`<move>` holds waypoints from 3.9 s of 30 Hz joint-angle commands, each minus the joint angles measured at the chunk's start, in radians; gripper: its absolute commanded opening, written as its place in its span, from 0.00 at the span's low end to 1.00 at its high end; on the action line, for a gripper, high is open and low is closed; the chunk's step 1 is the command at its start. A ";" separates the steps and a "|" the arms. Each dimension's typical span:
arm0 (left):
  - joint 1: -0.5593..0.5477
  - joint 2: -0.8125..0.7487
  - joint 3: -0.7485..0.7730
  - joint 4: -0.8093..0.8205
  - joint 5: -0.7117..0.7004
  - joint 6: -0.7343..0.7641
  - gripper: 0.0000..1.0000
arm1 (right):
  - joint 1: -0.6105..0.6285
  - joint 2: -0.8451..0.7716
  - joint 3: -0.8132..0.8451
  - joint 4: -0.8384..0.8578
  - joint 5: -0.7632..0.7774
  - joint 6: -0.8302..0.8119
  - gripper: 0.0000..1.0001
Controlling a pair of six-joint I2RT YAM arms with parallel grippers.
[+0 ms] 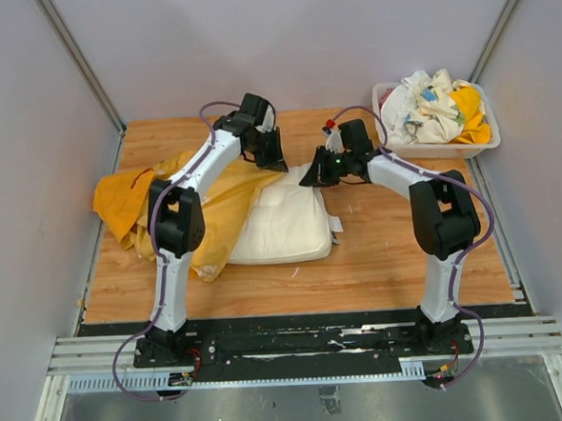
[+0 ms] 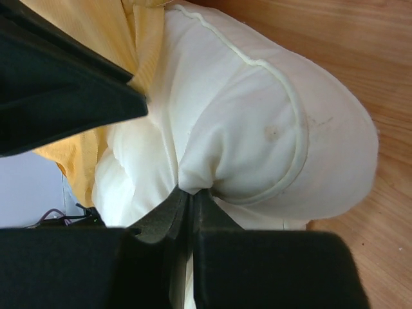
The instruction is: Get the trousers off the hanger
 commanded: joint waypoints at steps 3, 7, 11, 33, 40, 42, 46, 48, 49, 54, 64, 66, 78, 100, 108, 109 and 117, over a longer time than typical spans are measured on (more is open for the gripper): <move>-0.049 -0.064 -0.048 0.033 0.262 0.047 0.00 | 0.013 0.007 -0.029 0.078 -0.031 0.029 0.01; -0.049 -0.132 -0.064 -0.059 -0.012 0.074 0.09 | 0.013 -0.002 -0.044 0.081 -0.030 0.030 0.02; -0.049 -0.274 -0.175 -0.074 -0.316 0.040 0.29 | 0.012 -0.012 -0.059 0.081 -0.030 0.027 0.04; -0.176 -0.813 -1.006 -0.073 -0.755 -0.098 0.51 | 0.013 -0.080 -0.151 0.064 -0.021 0.005 0.20; -0.176 -0.761 -1.039 -0.114 -0.862 -0.124 0.49 | 0.012 -0.130 -0.212 0.063 -0.022 0.000 0.30; -0.177 -0.749 -1.048 -0.120 -0.872 -0.129 0.41 | 0.013 -0.159 -0.252 0.059 -0.023 -0.009 0.42; -0.177 -0.750 -1.048 -0.116 -0.859 -0.128 0.16 | 0.015 -0.242 -0.384 0.065 -0.033 -0.022 0.52; -0.177 -0.745 -1.041 -0.116 -0.846 -0.122 0.09 | 0.019 -0.293 -0.446 0.072 -0.046 -0.018 0.55; -0.177 -0.743 -1.039 -0.115 -0.841 -0.121 0.03 | 0.024 -0.320 -0.476 0.076 -0.047 -0.015 0.56; -0.177 -0.735 -1.024 -0.107 -0.800 -0.115 0.00 | 0.068 -0.454 -0.562 0.052 -0.045 -0.016 0.61; -0.193 -0.732 -0.979 -0.112 -0.705 -0.113 0.00 | 0.229 -0.429 -0.584 0.081 0.015 0.011 0.65; -0.202 -0.725 -0.972 -0.110 -0.685 -0.114 0.00 | 0.252 -0.386 -0.571 0.102 0.032 0.020 0.62; -0.319 -0.657 -0.784 -0.115 -0.551 -0.140 0.00 | 0.303 -0.262 -0.435 0.228 -0.001 0.118 0.01; -0.375 -0.435 -0.052 -0.352 -0.496 -0.030 0.00 | 0.223 -0.478 -0.247 0.111 -0.025 0.132 0.01; -0.375 -0.453 -0.144 -0.303 -0.469 -0.039 0.00 | 0.193 -0.515 -0.350 0.140 -0.053 0.169 0.00; -0.375 -0.454 -0.143 -0.304 -0.473 -0.041 0.00 | 0.193 -0.518 -0.356 0.143 -0.053 0.169 0.00; -0.375 -0.560 -0.397 -0.200 -0.472 -0.090 0.00 | 0.192 -0.508 -0.456 0.133 -0.027 0.138 0.01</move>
